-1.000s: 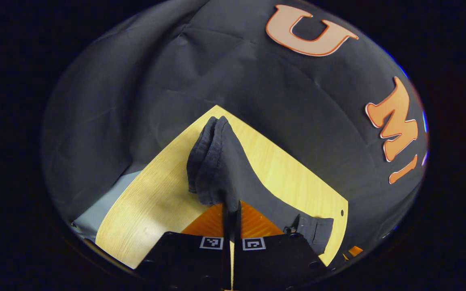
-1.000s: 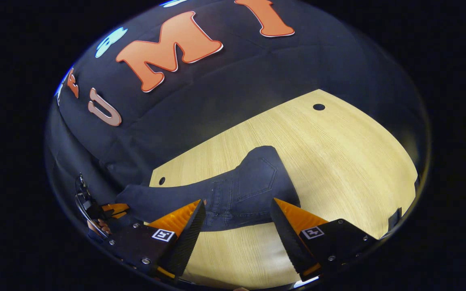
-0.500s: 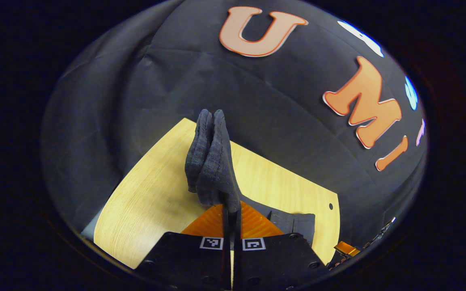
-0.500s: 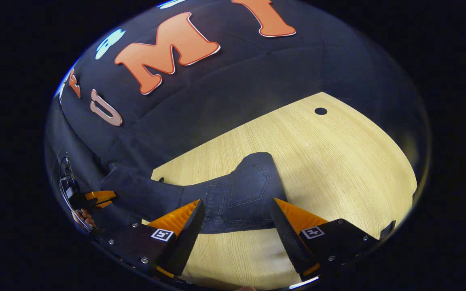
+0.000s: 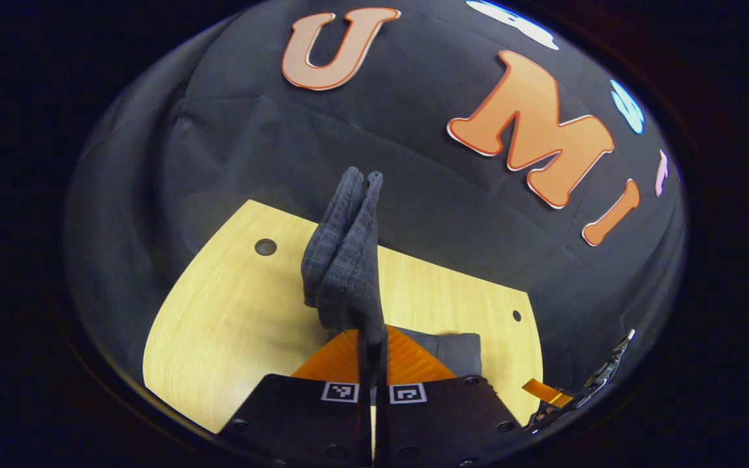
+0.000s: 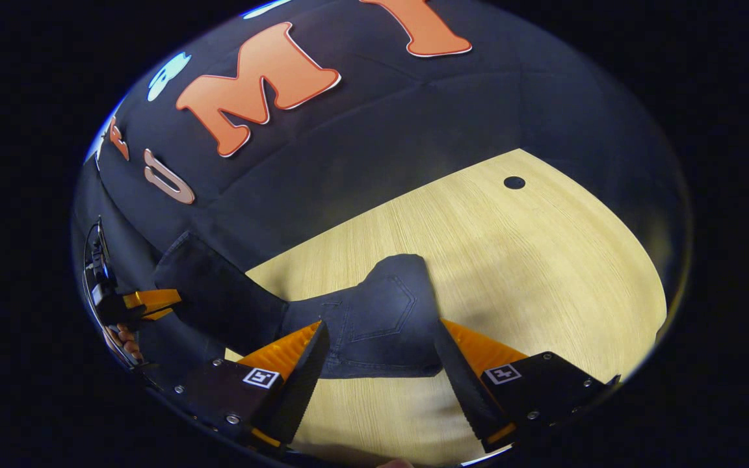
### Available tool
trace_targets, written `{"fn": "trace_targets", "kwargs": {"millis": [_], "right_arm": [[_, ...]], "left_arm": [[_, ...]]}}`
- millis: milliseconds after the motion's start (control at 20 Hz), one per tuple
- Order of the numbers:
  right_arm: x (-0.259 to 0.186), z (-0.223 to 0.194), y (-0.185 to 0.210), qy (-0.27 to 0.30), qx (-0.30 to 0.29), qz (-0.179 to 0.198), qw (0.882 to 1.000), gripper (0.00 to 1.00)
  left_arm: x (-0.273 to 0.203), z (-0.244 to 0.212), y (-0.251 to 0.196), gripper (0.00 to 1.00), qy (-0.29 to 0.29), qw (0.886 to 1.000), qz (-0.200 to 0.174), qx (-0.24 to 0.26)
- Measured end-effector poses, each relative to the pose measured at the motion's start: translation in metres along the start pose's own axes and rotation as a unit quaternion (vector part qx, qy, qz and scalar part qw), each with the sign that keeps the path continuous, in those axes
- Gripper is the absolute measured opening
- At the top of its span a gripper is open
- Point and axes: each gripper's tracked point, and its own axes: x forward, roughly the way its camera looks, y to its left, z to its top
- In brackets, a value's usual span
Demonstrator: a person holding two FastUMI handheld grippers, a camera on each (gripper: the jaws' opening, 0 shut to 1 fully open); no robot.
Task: Grasp the waist and the cuffs of the jeans and fold them to make the two legs overlap; first hold the waist and fold one-third of the jeans toward the cuffs, then hold the cuffs and fold the remaining one-third in the same direction to finish folding.
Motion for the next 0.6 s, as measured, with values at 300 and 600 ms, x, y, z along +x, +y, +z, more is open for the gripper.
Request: {"fn": "trace_targets", "kwargs": {"millis": [300,600], "right_arm": [[0.003,0.009,-0.025,0.009,-0.002,0.007,1.000,0.99],[0.002,0.012,-0.044,0.018,-0.010,0.017,1.000,0.99]], "left_arm": [[0.011,-0.022,-0.064,0.03,0.017,1.000,-0.023,0.003],[0.031,-0.058,-0.117,0.03,0.042,0.998,-0.031,0.027]]}}
